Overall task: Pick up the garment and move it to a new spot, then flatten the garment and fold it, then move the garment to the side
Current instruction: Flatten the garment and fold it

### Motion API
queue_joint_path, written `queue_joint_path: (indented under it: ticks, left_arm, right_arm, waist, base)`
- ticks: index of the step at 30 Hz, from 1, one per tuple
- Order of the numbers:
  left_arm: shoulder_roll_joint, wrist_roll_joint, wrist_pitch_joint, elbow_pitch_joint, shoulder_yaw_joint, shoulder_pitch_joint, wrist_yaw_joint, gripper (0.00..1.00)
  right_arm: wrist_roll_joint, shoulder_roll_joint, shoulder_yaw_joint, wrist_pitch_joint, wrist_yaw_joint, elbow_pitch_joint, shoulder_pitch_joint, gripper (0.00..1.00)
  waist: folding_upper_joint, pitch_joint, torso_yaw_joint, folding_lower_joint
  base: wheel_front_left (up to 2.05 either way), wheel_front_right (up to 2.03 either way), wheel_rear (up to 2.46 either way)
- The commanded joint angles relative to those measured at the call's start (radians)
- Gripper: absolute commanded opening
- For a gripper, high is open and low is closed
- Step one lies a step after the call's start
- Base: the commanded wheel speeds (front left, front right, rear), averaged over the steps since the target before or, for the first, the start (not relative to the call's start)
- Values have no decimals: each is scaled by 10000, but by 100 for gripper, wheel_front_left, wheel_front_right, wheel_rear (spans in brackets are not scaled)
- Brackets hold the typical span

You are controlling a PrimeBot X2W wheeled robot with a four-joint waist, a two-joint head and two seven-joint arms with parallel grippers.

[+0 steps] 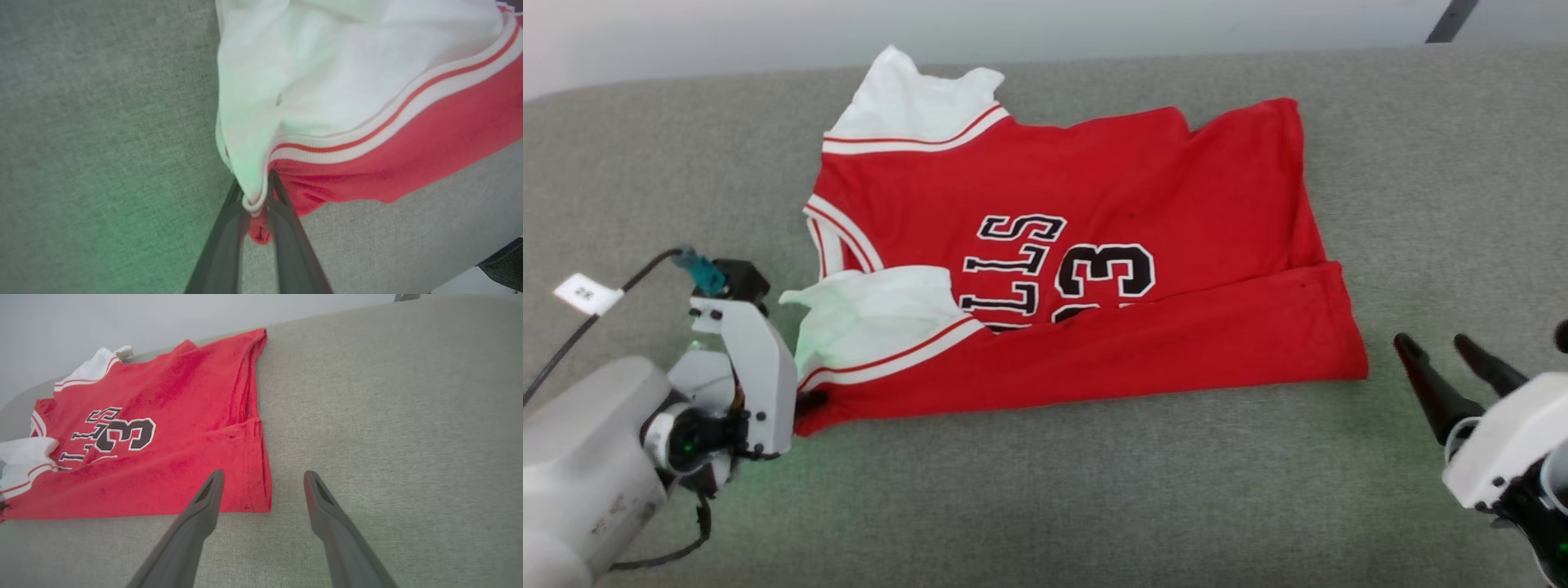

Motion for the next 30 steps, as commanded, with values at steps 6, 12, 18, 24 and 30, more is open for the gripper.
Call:
queue_joint_path:
  ticks: [6, 12, 18, 24, 30]
  left_arm:
    - [-547, 191, -51, 70, -118, -133, -113, 0]
    - [-708, 311, -100, 127, -130, -288, -136, 0]
    - [-833, 334, -151, 209, -126, -341, -166, 0]
    - [-920, 338, -149, 379, -127, -367, -224, 0]
    - [-621, 91, 36, 368, 7, -313, -248, 0]
  right_arm:
    - [-75, -388, 471, 581, -4, 1642, -981, 100]
    - [-162, -616, 848, 1016, -4, 3200, -1809, 100]
    - [-331, -714, 1300, 1342, -5, 4473, -2211, 100]
    - [-332, -1010, 2056, 1675, -5, 5387, -2400, 0]
    - [-88, -1415, 2037, 1598, -8, 5359, -2500, 0]
  waist:
    - [0, 318, 479, 0]
    - [0, 558, 813, 0]
    - [0, 696, 983, 0]
    - [0, 718, 1068, 0]
    - [0, 478, 1040, 0]
  base:
    - [0, 0, 0]
    - [0, 0, 0]
    - [0, 0, 0]
    - [0, 0, 0]
    - [0, 0, 0]
